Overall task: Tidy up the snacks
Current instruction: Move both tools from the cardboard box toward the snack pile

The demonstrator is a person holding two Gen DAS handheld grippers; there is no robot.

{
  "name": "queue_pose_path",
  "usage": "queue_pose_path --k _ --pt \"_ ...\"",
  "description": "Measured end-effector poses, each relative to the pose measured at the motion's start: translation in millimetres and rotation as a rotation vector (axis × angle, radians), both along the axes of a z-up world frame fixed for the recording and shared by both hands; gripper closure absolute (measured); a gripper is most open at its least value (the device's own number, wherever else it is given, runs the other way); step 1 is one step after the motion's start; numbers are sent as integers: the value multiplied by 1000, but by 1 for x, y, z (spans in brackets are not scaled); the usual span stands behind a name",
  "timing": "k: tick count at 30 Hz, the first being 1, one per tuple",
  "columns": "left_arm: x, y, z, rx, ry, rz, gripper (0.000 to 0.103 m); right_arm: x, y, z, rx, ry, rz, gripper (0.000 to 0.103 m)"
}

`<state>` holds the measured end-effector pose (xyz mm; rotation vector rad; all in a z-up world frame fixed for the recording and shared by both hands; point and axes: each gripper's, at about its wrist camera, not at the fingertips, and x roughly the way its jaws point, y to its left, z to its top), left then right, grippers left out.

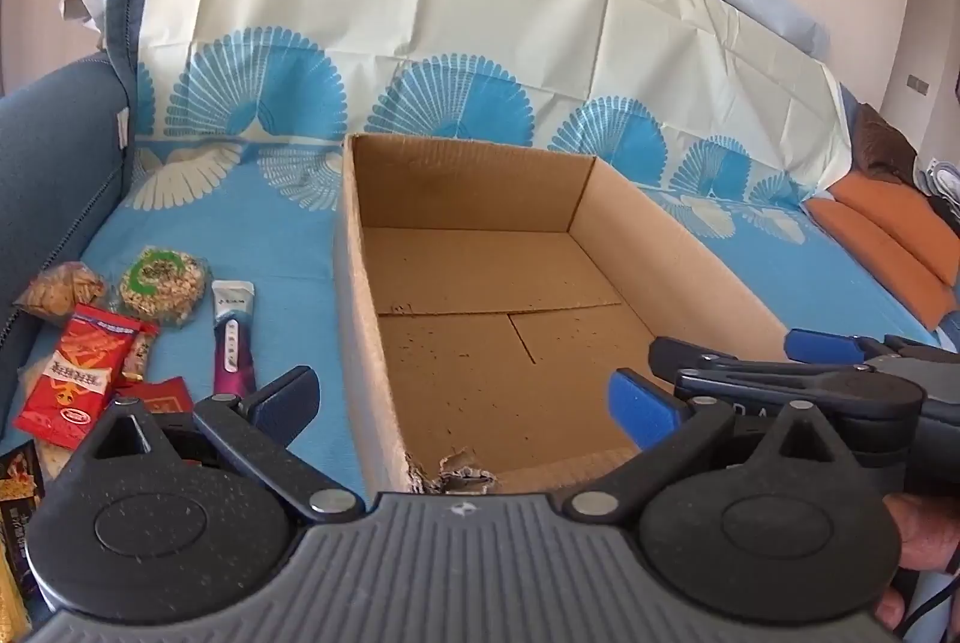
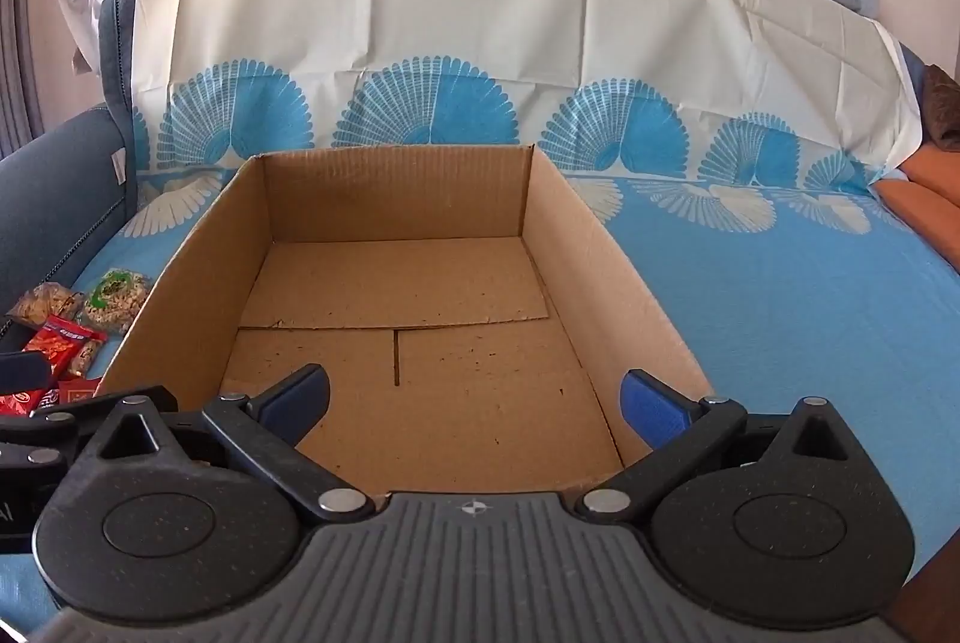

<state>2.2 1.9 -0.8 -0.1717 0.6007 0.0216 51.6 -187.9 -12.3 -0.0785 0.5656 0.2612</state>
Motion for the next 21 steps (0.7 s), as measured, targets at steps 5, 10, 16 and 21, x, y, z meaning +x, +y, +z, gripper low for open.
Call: queue_pose_path --k 5,10,16,21 --pt "-4 -6 4 -3 -1 0 1 -5 11 -6 -15 3 18 9" --pt "-2 -4 4 12 -3 -12 1 1 0 -4 -18 9 32 15" --pt "-2 -3 5 22 -19 -18 1 -3 4 -4 28 -16 19 18" --pt "-5 -3 6 7 -52 -25 6 -5 7 -4 35 -34 13 19"
